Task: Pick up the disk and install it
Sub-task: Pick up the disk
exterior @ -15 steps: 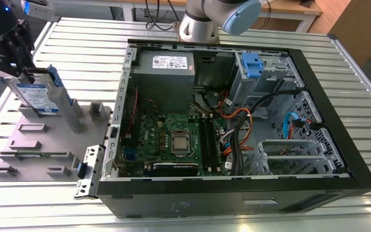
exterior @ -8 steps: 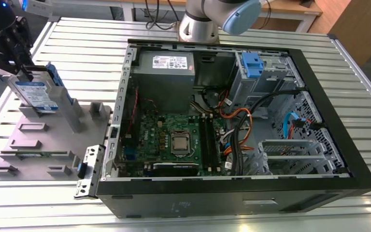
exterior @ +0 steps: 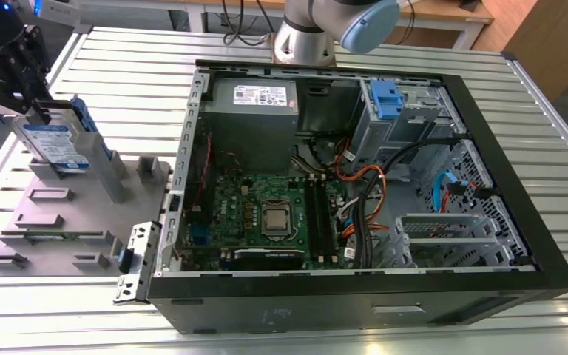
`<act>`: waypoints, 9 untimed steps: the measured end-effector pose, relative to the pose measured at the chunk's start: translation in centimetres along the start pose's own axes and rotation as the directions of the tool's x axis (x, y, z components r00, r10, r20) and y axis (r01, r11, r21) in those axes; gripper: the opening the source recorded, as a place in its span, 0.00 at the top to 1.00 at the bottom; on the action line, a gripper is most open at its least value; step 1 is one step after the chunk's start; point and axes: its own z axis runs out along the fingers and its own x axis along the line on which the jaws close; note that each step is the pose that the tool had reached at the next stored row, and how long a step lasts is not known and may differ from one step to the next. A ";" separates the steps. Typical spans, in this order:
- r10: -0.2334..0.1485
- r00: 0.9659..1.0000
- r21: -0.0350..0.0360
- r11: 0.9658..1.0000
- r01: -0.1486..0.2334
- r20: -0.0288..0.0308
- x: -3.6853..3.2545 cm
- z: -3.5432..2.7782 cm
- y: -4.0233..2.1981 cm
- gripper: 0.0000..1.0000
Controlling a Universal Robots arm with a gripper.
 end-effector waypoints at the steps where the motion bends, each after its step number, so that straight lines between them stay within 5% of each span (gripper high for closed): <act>1: 0.000 1.000 0.000 1.000 0.000 0.000 0.00 0.00 0.00 0.65; 4: 0.000 1.000 0.000 1.000 0.000 0.000 0.00 -0.03 0.00 0.65; 9: 0.000 1.000 0.000 1.000 0.000 0.000 -0.04 -1.05 0.03 0.65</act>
